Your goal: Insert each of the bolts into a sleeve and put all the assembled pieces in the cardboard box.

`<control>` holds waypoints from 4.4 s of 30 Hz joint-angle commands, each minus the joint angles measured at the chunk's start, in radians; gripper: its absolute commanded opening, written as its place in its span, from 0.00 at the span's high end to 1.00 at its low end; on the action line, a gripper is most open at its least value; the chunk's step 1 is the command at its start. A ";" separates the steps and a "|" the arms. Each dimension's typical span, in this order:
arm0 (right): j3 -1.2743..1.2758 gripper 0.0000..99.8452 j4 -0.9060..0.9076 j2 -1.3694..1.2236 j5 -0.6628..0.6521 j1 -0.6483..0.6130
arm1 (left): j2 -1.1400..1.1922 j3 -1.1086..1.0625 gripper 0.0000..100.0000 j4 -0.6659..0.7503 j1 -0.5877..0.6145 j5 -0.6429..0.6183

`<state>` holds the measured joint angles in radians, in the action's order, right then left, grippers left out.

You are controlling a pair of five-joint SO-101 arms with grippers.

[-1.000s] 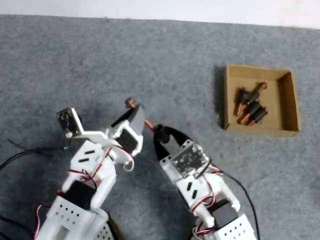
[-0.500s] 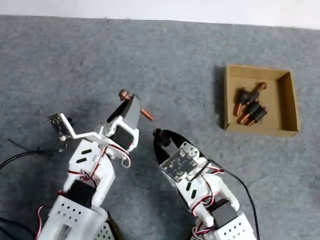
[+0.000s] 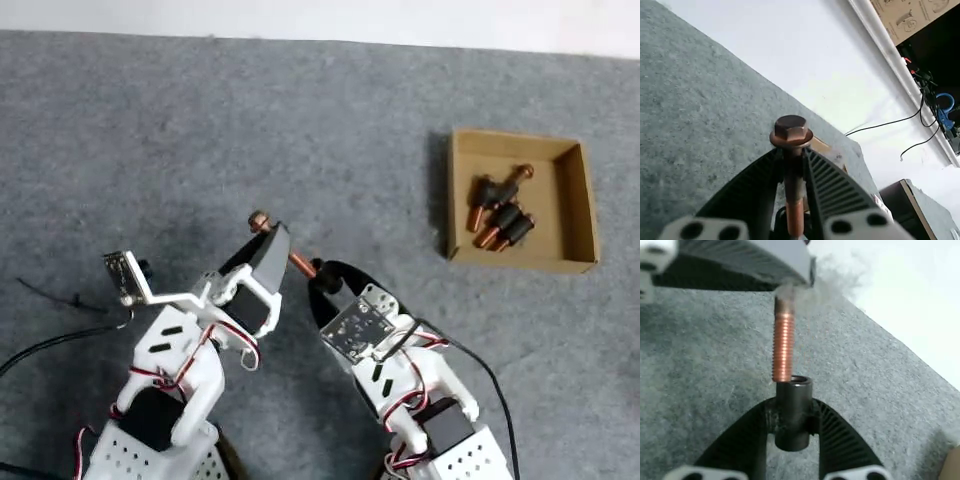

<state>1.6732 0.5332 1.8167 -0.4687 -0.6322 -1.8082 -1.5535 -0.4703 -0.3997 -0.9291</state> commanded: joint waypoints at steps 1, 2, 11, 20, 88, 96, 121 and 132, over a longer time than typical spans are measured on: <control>0.145 1.00 -0.001 0.021 -0.011 -0.008 | -0.004 -0.002 1.00 -0.006 -0.019 0.002; 0.145 1.00 -0.001 0.021 -0.011 -0.008 | -0.004 -0.004 1.00 -0.006 -0.019 0.002; 0.147 1.00 -0.002 0.021 -0.011 -0.015 | -0.004 -0.008 1.00 -0.006 0.024 0.002; 0.142 1.00 -0.002 0.021 -0.011 -0.107 | -0.004 -0.008 1.00 -0.006 0.030 0.002; 0.028 0.99 -0.384 -0.107 0.192 0.662 | -0.004 0.015 0.71 -0.215 0.343 -0.114; -0.516 0.99 -0.458 -0.895 0.199 0.707 | -0.004 0.013 0.71 -0.215 0.346 -0.112; -1.616 0.91 -0.450 -2.358 0.196 1.003 | -0.004 -0.084 0.71 -0.061 0.450 -0.114; -1.405 0.81 -0.449 -2.109 0.203 0.977 | -0.004 -0.085 0.71 -0.061 0.449 -0.112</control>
<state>0.1741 0.1128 -0.4971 -0.2739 0.3606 -1.8113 -1.6441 -0.5531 0.0437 -1.0365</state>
